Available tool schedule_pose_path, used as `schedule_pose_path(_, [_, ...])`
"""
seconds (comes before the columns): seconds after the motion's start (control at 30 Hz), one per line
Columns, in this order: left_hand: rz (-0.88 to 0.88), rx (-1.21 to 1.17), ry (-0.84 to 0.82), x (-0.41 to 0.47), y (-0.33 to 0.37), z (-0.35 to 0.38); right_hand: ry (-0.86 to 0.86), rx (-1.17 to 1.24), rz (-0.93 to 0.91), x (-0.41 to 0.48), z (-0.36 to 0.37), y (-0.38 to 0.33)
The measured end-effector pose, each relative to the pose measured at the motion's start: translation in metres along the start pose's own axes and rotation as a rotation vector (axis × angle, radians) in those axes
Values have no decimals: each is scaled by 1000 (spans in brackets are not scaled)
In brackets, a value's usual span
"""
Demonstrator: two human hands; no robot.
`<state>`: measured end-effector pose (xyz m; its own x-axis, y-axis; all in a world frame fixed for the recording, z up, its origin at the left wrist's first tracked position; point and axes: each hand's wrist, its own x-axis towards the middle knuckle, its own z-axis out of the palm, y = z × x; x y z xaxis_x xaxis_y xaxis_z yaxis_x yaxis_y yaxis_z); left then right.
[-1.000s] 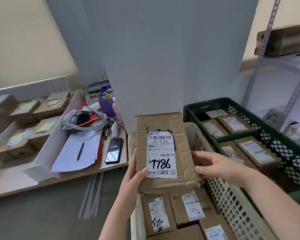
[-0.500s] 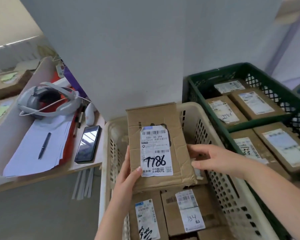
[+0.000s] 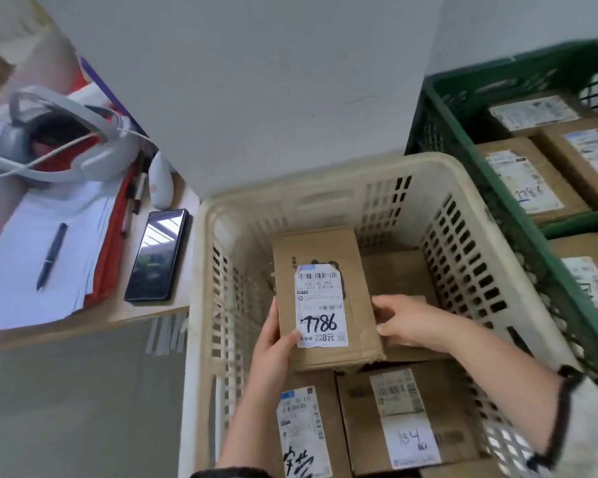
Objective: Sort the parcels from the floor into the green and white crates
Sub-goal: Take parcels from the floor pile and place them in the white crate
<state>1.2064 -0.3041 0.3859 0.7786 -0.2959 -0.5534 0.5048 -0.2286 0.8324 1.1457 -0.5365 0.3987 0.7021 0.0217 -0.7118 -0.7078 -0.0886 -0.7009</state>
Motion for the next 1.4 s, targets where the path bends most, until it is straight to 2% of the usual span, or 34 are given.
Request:
schedule_pose_path(0.17, [-54,16,-6,31,-9,2,90,-14,53,32,0,1])
schedule_pose_path(0.4, [-153,71,-30,49,-30,5,110,-133,143,60,-1,15])
schedule_pose_path(0.7, [-203,100,-19,58,-36,2,228,-373,74,72,8,13])
schedule_pose_path(0.83, [-185,102,19,54,-32,7,230,-426,111,66,6,3])
schedule_pose_path(1.07, [-102,103,123,28,3,15,274,-493,113,43,5,-52])
schedule_pose_path(1.17, [-33,119,144,10,26,12,261,-496,43,24,9,-91])
schedule_pose_path(1.4, [76,154,173,-54,79,2,272,-312,-163,-62,6,-171])
